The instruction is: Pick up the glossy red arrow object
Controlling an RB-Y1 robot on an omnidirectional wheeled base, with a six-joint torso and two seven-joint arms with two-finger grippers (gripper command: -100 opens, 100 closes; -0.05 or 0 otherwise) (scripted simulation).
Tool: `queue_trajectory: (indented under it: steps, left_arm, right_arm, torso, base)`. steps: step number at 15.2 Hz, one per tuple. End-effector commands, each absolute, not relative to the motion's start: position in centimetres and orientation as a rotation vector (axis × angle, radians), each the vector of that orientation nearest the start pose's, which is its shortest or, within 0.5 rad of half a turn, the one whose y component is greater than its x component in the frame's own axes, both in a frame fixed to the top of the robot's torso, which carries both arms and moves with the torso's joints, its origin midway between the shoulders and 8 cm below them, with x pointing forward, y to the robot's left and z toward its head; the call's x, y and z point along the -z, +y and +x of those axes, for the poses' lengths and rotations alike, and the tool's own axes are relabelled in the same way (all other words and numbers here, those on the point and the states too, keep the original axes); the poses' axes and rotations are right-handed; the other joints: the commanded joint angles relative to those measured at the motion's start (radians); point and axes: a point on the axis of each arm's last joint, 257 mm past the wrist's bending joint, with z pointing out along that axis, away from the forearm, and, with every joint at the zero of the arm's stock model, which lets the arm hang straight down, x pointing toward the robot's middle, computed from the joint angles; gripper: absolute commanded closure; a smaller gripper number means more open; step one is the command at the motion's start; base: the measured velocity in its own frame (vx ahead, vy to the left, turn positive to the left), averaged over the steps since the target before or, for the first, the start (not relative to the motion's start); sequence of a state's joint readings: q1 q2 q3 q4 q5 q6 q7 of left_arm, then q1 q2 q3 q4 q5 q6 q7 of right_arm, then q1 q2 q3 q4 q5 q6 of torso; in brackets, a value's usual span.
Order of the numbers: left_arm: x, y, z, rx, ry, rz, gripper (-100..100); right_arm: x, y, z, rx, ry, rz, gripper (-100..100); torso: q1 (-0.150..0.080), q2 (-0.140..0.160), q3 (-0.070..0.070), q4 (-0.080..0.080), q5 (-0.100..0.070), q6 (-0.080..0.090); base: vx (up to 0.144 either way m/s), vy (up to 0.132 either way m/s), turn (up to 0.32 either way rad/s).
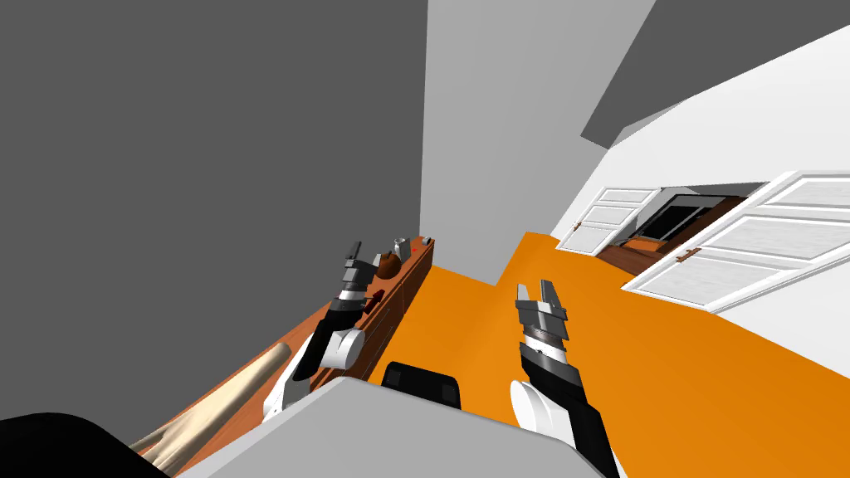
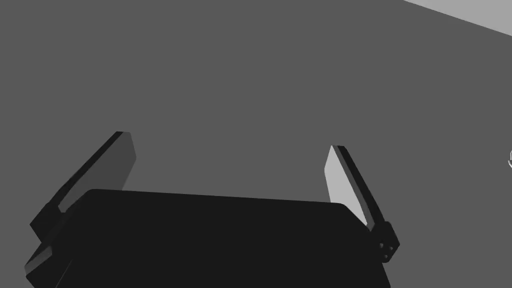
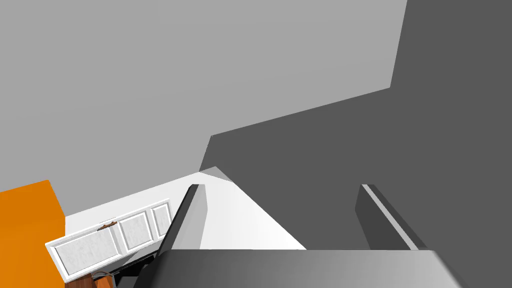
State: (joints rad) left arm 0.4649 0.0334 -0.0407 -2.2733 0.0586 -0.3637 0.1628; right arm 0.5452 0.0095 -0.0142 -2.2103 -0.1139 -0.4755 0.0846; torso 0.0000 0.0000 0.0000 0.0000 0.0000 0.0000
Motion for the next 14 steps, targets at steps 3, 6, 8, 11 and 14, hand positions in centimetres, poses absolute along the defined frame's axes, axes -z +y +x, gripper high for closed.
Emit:
queue_trajectory:
  steps: [3, 6, 8, 11, 14]
  left_arm:
    - [2.0, 27.4, 38.4, 1.488, 0.737, -0.882, -100]
    - [4.0, 28.4, 39.2, 1.463, 0.786, -0.941, -100]
    - [5.2, 29.0, 39.7, 1.448, 0.81, -0.98, -100]
    - [8.0, 30.5, 40.5, 1.413, 0.854, -1.07, -100]
    - [9.6, 31.4, 40.8, 1.39, 0.876, -1.127, -100]
  right_arm:
    - [2.7, -30.8, 35.1, -1.229, 0.646, 0.811, 0]
    - [2.7, -30.8, 35.1, -1.229, 0.646, 0.811, 0]
    - [2.7, -30.8, 35.1, -1.229, 0.646, 0.811, 0]
    - [2.7, -30.8, 35.1, -1.229, 0.646, 0.811, 0]
    - [2.7, -30.8, 35.1, -1.229, 0.646, 0.811, 0]
  torso:
    - [0.001, -0.002, -0.001, 0.0, 0.0, 0.0]
    - [0.001, -0.005, -0.003, -0.001, 0.0, 0.0]
    - [0.001, -0.005, -0.003, -0.001, 0.0, 0.0]
    - [0.001, -0.004, -0.002, -0.001, 0.0, 0.0]
    - [0.001, -0.004, -0.003, -0.001, 0.0, 0.0]
  base:
    - [0.033, 0.003, -0.014]
    - [0.067, 0.001, -0.016]
    - [0.058, 0.007, -0.01]
    - [0.049, 0.006, -0.015]
    - [0.057, 0.002, -0.014]
